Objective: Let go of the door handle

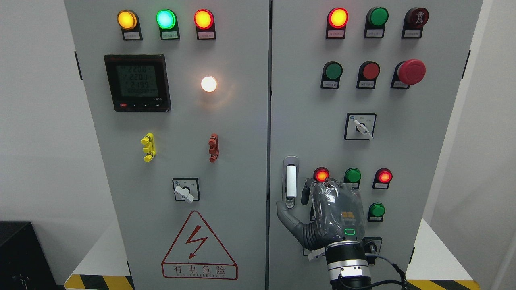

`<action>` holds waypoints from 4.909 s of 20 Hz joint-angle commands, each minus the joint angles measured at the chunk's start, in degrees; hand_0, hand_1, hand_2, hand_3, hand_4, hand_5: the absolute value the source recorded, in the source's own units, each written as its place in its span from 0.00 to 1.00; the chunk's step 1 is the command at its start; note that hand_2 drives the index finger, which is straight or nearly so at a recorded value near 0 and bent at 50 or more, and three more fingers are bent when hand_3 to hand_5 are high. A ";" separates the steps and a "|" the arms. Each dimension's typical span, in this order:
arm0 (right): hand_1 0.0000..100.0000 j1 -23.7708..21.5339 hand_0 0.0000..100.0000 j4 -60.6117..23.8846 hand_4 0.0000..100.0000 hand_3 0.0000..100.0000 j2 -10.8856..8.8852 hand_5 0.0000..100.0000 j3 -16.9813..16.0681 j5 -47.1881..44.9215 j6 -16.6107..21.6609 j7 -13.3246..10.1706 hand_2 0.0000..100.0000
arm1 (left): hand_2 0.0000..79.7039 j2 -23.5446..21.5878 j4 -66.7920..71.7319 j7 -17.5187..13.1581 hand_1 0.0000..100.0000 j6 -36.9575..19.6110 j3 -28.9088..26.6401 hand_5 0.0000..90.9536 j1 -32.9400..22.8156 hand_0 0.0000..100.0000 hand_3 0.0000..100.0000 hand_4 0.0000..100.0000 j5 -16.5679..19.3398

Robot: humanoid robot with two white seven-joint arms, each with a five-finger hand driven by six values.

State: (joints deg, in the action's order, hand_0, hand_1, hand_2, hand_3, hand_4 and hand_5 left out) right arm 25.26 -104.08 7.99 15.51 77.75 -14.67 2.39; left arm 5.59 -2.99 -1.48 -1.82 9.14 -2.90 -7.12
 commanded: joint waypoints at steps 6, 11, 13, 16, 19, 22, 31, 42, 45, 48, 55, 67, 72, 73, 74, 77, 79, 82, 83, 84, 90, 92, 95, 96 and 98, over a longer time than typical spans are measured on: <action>0.37 0.93 0.17 1.68 0.76 0.98 0.01 0.68 -1.10 -0.23 -0.01 -0.01 0.70 | 0.05 -0.05 0.00 -0.01 0.00 0.23 0.00 0.00 0.00 0.00 0.11 0.00 0.00; 0.37 1.02 0.17 1.60 0.76 0.97 0.01 0.68 -1.10 -0.32 -0.01 -0.01 0.70 | 0.06 0.03 0.00 -0.01 0.00 0.23 0.00 0.00 0.00 0.00 0.10 0.00 0.00; 0.37 1.02 0.17 1.51 0.76 0.97 0.01 0.68 -1.01 -0.32 -0.01 -0.01 0.70 | 0.06 -0.05 0.00 -0.01 0.00 0.15 0.00 0.00 0.00 0.00 0.11 0.00 0.00; 0.37 1.02 0.18 1.60 0.76 0.97 0.01 0.68 -1.01 -0.32 -0.01 -0.01 0.70 | 0.06 0.03 0.00 -0.01 0.00 0.15 0.00 0.00 0.00 0.00 0.11 0.00 0.00; 0.37 1.37 0.19 1.60 0.76 0.97 0.01 0.68 -1.01 -0.41 -0.01 -0.01 0.70 | 0.05 0.03 0.00 -0.01 0.00 0.15 0.00 0.00 0.00 0.00 0.11 0.00 0.00; 0.37 1.63 0.21 1.60 0.76 0.97 0.01 0.68 -1.01 -0.41 -0.01 -0.01 0.70 | 0.05 0.03 0.00 -0.01 0.00 0.23 0.00 0.00 0.00 0.00 0.11 0.00 0.00; 0.36 1.81 0.23 1.60 0.76 0.97 0.10 0.68 -0.48 -0.41 -0.01 -0.01 0.70 | 0.06 0.03 0.00 -0.01 0.00 0.23 0.00 0.00 0.00 0.00 0.11 0.00 0.00; 0.35 1.72 0.28 1.51 0.76 0.97 0.10 0.68 -0.40 -0.41 -0.01 -0.01 0.69 | 0.06 0.03 0.00 -0.01 0.00 0.23 0.00 0.00 0.00 0.00 0.11 0.00 0.00; 0.36 1.64 0.32 1.51 0.76 0.97 0.10 0.68 -0.48 -0.41 -0.01 -0.01 0.69 | 0.06 -0.05 0.00 -0.01 0.00 0.15 0.00 0.00 0.00 0.00 0.11 0.00 0.00; 0.36 1.64 0.33 1.51 0.76 0.97 0.10 0.68 -0.48 -0.41 -0.01 -0.10 0.70 | 0.06 0.03 0.00 -0.01 0.00 0.23 0.00 0.00 0.00 0.00 0.10 0.00 0.00; 0.36 1.28 0.37 1.33 0.76 0.97 0.10 0.68 -0.57 -0.41 -0.01 -0.10 0.69 | 0.06 0.03 0.00 -0.01 0.00 0.23 0.00 0.00 0.00 0.00 0.10 0.00 0.00; 0.38 0.76 0.37 1.16 0.76 0.96 0.10 0.68 -1.01 -0.50 -0.01 -0.54 0.69 | 0.06 -0.05 0.00 -0.01 0.00 0.23 0.00 0.00 0.00 0.00 0.10 0.00 0.00; 0.38 0.76 0.37 1.16 0.76 0.96 0.10 0.68 -1.10 -0.50 -0.01 -0.63 0.69 | 0.06 0.03 0.00 -0.01 0.00 0.23 0.00 0.00 0.00 0.00 0.11 0.00 0.00; 0.38 0.84 0.37 1.16 0.76 0.96 0.10 0.68 -1.10 -0.50 -0.01 -0.63 0.69 | 0.06 -0.05 0.00 -0.01 0.00 0.23 0.00 0.00 0.00 0.00 0.11 0.00 0.00; 0.38 0.84 0.38 1.16 0.76 0.96 0.10 0.68 -1.10 -0.50 -0.01 -0.63 0.70 | 0.06 -0.05 0.00 -0.01 0.00 0.15 0.00 0.00 0.00 0.00 0.11 0.00 0.00; 0.38 0.84 0.38 1.07 0.76 0.96 0.10 0.68 -1.10 -0.50 -0.01 -0.72 0.70 | 0.06 0.03 0.00 -0.01 0.00 0.15 0.00 0.00 0.00 0.00 0.10 0.00 0.00; 0.38 0.84 0.38 1.16 0.76 0.96 0.10 0.68 -1.19 -0.50 -0.10 -0.72 0.70 | 0.06 -0.05 0.00 -0.01 0.00 0.23 0.00 0.00 0.00 0.00 0.10 0.00 0.00; 0.38 0.84 0.39 1.07 0.76 0.96 0.10 0.68 -1.19 -0.50 -0.10 -0.72 0.69 | 0.06 0.03 0.00 -0.01 0.00 0.23 0.00 0.00 0.00 0.00 0.11 0.00 0.00; 0.38 0.84 0.40 1.07 0.76 0.96 0.10 0.68 -1.19 -0.50 -0.10 -0.72 0.69 | 0.06 -0.05 0.00 -0.01 0.00 0.15 0.00 0.00 0.00 0.00 0.11 0.00 0.00; 0.38 0.84 0.40 1.07 0.76 0.96 0.10 0.69 -1.19 -0.50 -0.10 -0.72 0.70 | 0.06 -0.05 0.00 -0.01 0.00 0.15 0.00 0.00 0.00 0.00 0.11 0.00 0.00; 0.39 0.76 0.41 0.89 0.76 0.96 0.10 0.69 -1.89 -0.50 -0.10 -0.72 0.70 | 0.06 -0.05 0.00 -0.01 0.00 0.23 0.00 0.00 0.00 0.00 0.11 0.00 0.00; 0.39 0.76 0.41 0.89 0.76 0.96 0.10 0.69 -2.15 -0.50 -0.10 -0.72 0.70 | 0.06 0.03 0.00 -0.01 0.00 0.23 0.00 0.00 0.00 0.00 0.11 0.00 0.00; 0.39 0.76 0.41 0.63 0.77 0.96 0.10 0.69 -2.24 -0.50 -0.10 -0.72 0.70 | 0.06 -0.05 0.00 -0.01 0.00 0.15 0.00 0.00 0.00 0.00 0.11 0.00 0.00; 0.39 0.84 0.42 0.63 0.77 0.96 0.10 0.69 -2.24 -0.50 -0.10 -0.72 0.70 | 0.06 0.03 0.00 -0.01 0.00 0.23 0.00 0.00 0.00 0.00 0.11 0.00 0.00; 0.39 0.84 0.42 0.63 0.77 0.96 0.10 0.69 -2.24 -0.50 -0.10 -0.72 0.70 | 0.06 0.03 0.00 -0.01 0.00 0.15 0.00 0.00 0.00 0.00 0.10 0.00 0.00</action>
State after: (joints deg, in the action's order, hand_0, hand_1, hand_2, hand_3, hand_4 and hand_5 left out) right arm 26.06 -103.19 8.09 13.76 77.26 -14.78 1.65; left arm 5.59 -2.99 -1.47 -1.62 9.14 -2.90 -7.12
